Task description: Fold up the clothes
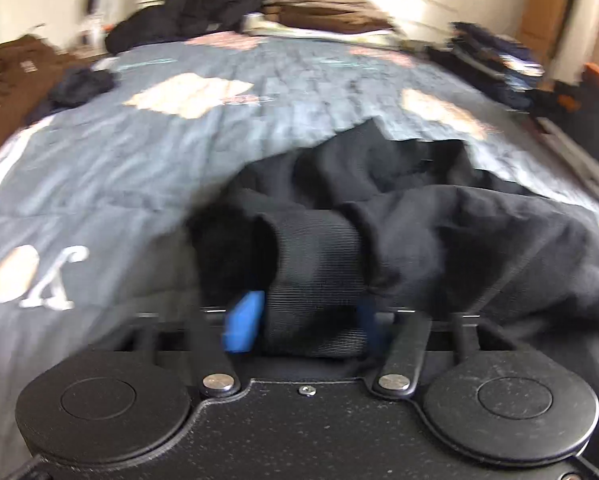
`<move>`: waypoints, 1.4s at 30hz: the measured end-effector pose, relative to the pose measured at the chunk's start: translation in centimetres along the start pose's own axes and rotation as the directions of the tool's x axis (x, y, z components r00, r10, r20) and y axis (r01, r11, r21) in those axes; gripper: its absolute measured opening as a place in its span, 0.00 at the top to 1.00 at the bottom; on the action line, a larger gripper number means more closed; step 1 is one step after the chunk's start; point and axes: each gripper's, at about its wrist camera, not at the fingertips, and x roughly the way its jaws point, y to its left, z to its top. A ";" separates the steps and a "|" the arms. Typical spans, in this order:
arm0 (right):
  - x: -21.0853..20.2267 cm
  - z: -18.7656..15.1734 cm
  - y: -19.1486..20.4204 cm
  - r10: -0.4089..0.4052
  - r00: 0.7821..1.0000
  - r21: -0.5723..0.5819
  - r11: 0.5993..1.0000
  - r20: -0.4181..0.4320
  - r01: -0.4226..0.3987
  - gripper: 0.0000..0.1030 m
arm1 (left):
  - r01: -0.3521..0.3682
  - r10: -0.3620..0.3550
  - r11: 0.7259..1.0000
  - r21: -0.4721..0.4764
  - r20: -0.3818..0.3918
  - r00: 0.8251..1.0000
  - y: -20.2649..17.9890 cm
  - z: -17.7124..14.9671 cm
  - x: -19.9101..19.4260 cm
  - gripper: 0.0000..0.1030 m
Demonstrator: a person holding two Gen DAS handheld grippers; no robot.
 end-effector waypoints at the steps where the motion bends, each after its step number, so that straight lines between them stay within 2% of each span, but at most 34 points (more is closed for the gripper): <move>1: 0.4 -0.3 -0.1 0.009 1.000 0.015 1.000 -0.010 -0.009 0.00 | 0.007 -0.007 1.000 0.010 -0.006 1.000 0.1 0.0 -0.1 0.86; 3: 1.3 -0.9 -0.2 -0.006 0.999 0.025 1.000 -0.045 0.007 0.00 | 0.002 -0.002 1.000 0.022 -0.011 1.000 0.9 0.1 -0.5 0.93; 4: 1.6 -1.2 -0.3 -0.024 0.998 0.015 1.000 -0.063 0.025 0.00 | -0.006 0.006 1.000 0.009 -0.002 1.000 1.8 0.2 -1.0 1.00; 7: 2.2 -1.8 -0.6 -0.062 0.992 -0.028 0.998 -0.111 0.059 0.00 | -0.029 0.029 0.999 -0.021 -0.003 1.000 3.9 0.2 -2.1 0.99; 9: 2.3 -1.9 -1.2 -0.084 0.988 -0.012 0.996 -0.132 0.083 0.00 | -0.038 0.038 0.999 0.009 -0.029 0.999 3.7 0.2 -2.2 0.99; 12: 2.5 -2.1 -2.1 -0.087 0.984 0.025 0.995 -0.154 0.092 0.00 | -0.028 0.028 1.000 0.002 0.030 0.999 3.0 0.7 -3.8 0.97; 13: 2.4 -2.1 -2.1 -0.085 0.984 0.023 0.996 -0.155 0.089 0.00 | -0.018 0.019 1.000 -0.014 0.065 0.998 2.7 0.9 -4.6 0.94; 15: 2.2 -1.9 -2.3 -0.081 0.985 0.030 0.996 -0.149 0.087 0.00 | 0.002 0.001 1.000 -0.018 0.147 0.989 1.5 1.1 -6.1 0.77; 17: 2.0 -1.7 -2.4 -0.078 0.987 0.036 0.996 -0.143 0.084 0.00 | 0.019 -0.014 1.000 -0.021 0.215 0.976 0.1 1.1 -7.1 0.52; 19: 1.7 -1.3 -2.3 -0.084 0.988 0.037 0.995 -0.127 0.089 0.00 | 0.025 -0.020 1.000 -0.019 0.228 0.973 -1.5 1.0 -5.6 0.48; 22: 0.8 -0.3 -1.9 -0.074 0.994 0.030 0.997 -0.083 0.077 0.00 | 0.034 -0.029 0.999 -0.016 0.247 0.969 -4.0 0.7 -3.2 0.48; 26: -0.4 1.5 -0.5 -0.022 1.000 0.032 0.999 -0.003 0.022 0.00 | 0.045 -0.040 0.999 -0.013 0.272 0.961 -7.3 0.3 -0.2 0.47; 28: 0.2 2.0 0.2 0.007 1.000 0.031 0.999 0.022 -0.008 0.00 | 0.034 -0.029 0.999 -0.017 0.263 0.964 -7.8 -0.2 1.4 0.47; 33: 5.7 2.2 1.8 0.078 0.996 0.008 0.997 -0.041 -0.077 0.00 | -0.029 0.024 0.999 0.017 0.207 0.978 -7.2 -1.6 4.3 0.46; 37: 10.3 1.6 -0.4 0.020 0.984 0.034 0.999 -0.175 -0.015 0.01 | -0.103 0.081 0.989 0.102 0.201 0.976 -6.0 -2.4 5.0 0.45; 38: 11.0 1.3 -1.2 0.005 0.977 0.032 1.000 -0.212 0.001 0.03 | -0.112 0.087 0.987 0.116 0.200 0.976 -5.4 -2.5 5.0 0.47; 39: 11.1 1.1 -2.0 0.025 0.973 0.030 0.999 -0.232 -0.018 0.05 | -0.105 0.080 0.987 0.118 0.195 0.978 -4.9 -2.5 4.9 0.49; 40: 11.0 1.0 -2.7 0.046 0.970 0.032 0.999 -0.238 -0.039 0.07 | -0.097 0.073 0.988 0.121 0.190 0.979 -4.3 -2.5 4.8 0.57; 41: 10.8 1.0 -3.3 0.065 0.968 0.035 0.998 -0.244 -0.058 0.15 | -0.090 0.066 0.988 0.124 0.185 0.981 -3.7 -2.5 4.7 0.67; 42: 10.4 1.1 -3.9 0.072 0.966 0.050 0.997 -0.248 -0.061 0.23 | -0.082 0.059 0.989 0.121 0.181 0.982 -3.2 -2.5 4.6 0.70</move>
